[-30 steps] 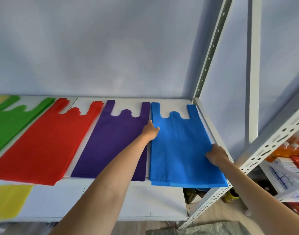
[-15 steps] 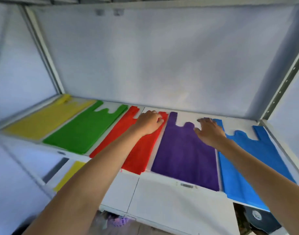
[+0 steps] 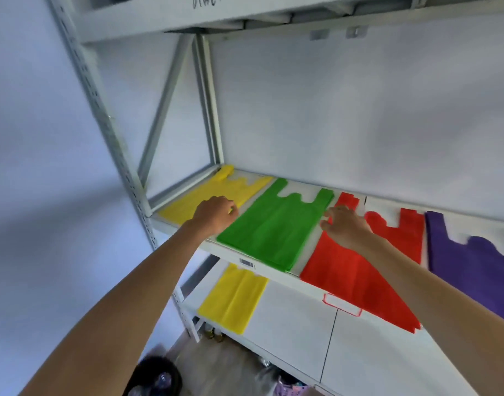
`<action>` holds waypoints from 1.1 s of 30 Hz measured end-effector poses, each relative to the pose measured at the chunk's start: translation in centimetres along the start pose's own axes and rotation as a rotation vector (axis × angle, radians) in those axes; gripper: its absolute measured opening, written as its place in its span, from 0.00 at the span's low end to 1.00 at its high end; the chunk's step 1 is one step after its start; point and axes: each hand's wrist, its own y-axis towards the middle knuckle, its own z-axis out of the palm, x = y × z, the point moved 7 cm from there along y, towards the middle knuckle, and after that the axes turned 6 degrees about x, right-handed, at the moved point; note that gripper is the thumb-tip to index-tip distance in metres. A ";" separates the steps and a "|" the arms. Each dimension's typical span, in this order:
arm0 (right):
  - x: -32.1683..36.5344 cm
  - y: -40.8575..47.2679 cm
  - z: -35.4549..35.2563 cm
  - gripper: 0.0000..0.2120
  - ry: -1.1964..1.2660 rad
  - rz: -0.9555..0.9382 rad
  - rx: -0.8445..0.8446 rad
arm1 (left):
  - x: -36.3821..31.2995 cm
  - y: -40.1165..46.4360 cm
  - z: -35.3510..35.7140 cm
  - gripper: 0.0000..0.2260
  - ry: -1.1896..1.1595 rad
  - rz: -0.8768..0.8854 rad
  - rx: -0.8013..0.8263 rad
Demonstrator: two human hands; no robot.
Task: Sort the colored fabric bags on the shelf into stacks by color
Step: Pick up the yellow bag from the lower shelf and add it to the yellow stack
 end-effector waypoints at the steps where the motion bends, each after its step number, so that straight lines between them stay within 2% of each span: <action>1: 1.9 1.1 0.6 0.21 0.004 -0.013 0.015 | 2.2 0.3 -0.2 0.16 -0.003 -0.025 0.003; 7: 10.6 7.8 4.0 0.20 0.008 -0.077 0.055 | 13.1 3.3 0.2 0.16 -0.004 -0.115 0.018; 14: 17.4 13.9 7.3 0.19 0.035 -0.081 0.082 | 20.8 7.7 2.1 0.17 0.018 -0.099 0.061; 20: 21.3 14.2 10.9 0.22 0.028 -0.021 0.096 | 24.3 9.4 5.3 0.17 -0.005 0.040 0.117; 25: 24.0 11.1 14.9 0.23 0.079 0.102 0.062 | 26.0 9.2 7.5 0.12 -0.050 0.241 0.058; 29: 26.5 6.7 19.6 0.25 0.048 0.155 0.148 | 26.8 7.7 10.3 0.12 -0.058 0.413 0.080; 33: 27.0 3.3 25.0 0.25 0.051 0.214 0.252 | 27.1 6.9 14.9 0.14 -0.048 0.483 0.207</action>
